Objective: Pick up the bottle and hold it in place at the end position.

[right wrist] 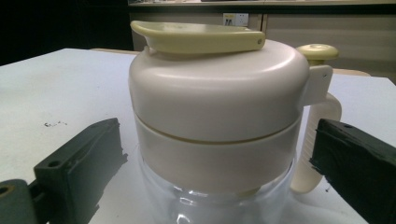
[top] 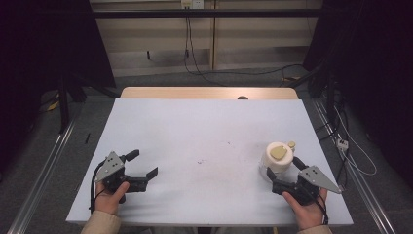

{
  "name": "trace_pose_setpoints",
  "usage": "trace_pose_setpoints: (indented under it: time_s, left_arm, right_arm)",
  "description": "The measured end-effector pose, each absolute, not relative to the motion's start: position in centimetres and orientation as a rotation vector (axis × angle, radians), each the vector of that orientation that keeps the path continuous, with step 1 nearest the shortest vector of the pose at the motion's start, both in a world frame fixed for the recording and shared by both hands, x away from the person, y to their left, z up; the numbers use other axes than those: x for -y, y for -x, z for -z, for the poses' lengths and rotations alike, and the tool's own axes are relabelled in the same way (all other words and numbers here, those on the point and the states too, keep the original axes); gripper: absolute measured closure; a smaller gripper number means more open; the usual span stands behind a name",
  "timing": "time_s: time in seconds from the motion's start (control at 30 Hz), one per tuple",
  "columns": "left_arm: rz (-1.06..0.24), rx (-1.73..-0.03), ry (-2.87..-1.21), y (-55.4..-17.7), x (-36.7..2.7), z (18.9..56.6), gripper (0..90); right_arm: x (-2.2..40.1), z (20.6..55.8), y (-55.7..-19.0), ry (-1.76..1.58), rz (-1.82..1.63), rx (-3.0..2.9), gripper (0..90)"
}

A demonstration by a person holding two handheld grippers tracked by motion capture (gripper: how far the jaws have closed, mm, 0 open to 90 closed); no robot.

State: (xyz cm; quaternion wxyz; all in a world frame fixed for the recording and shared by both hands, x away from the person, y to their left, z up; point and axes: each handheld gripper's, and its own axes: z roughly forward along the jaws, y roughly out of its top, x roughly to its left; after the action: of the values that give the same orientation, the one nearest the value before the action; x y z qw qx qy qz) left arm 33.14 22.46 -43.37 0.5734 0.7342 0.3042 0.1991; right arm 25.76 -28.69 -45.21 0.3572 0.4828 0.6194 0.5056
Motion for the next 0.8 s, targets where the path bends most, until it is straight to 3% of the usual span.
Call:
trace_pose_setpoints:
  time_s: [0.8]
  left_arm:
    - [-0.449, -0.709, -1.737, -33.1, -22.3, 43.4, 4.8]
  right_arm:
    - [29.1, 45.5, -27.6, -1.21, -1.342, -1.67, 5.1]
